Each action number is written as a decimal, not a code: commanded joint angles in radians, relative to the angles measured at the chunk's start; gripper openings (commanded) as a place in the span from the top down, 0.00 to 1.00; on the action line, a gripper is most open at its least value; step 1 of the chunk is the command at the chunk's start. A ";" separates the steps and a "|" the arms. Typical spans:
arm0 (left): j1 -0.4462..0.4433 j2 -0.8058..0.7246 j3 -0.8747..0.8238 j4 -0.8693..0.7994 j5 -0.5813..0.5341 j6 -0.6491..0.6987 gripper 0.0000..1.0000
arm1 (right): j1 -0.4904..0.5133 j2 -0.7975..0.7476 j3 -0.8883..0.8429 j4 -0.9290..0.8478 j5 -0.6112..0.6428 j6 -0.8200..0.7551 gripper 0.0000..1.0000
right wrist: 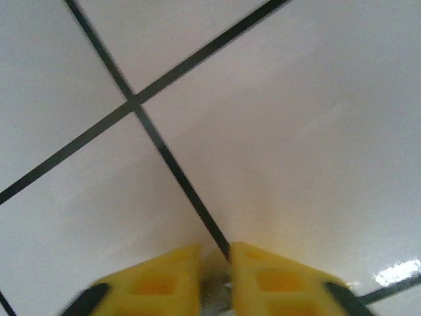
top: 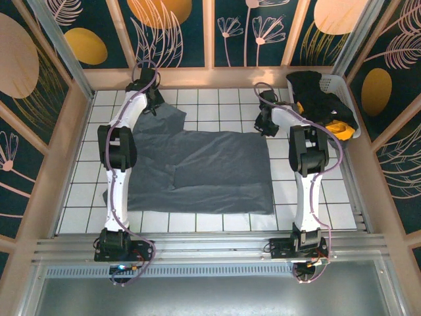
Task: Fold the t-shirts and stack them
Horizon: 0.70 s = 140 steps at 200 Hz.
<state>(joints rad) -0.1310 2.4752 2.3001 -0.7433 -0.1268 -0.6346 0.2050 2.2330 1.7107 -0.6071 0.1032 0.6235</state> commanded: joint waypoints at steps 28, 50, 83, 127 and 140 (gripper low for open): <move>-0.004 -0.121 -0.027 -0.047 0.008 -0.038 1.00 | 0.005 -0.007 0.026 -0.057 0.010 0.015 1.00; -0.004 -0.162 -0.059 -0.050 0.007 -0.034 1.00 | 0.005 -0.038 0.015 -0.049 0.007 0.011 1.00; -0.002 -0.242 -0.137 -0.050 0.010 -0.033 1.00 | 0.005 -0.084 -0.018 -0.026 -0.005 0.004 1.00; -0.002 -0.375 -0.247 -0.045 0.035 -0.023 1.00 | 0.006 -0.167 -0.091 0.026 -0.046 -0.022 1.00; -0.002 -0.416 -0.284 -0.052 0.041 -0.017 1.00 | 0.010 -0.200 -0.122 0.049 -0.068 -0.039 1.00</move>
<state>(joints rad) -0.1314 2.1574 2.0663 -0.7723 -0.1074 -0.6361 0.2066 2.1277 1.6363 -0.5972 0.0795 0.6231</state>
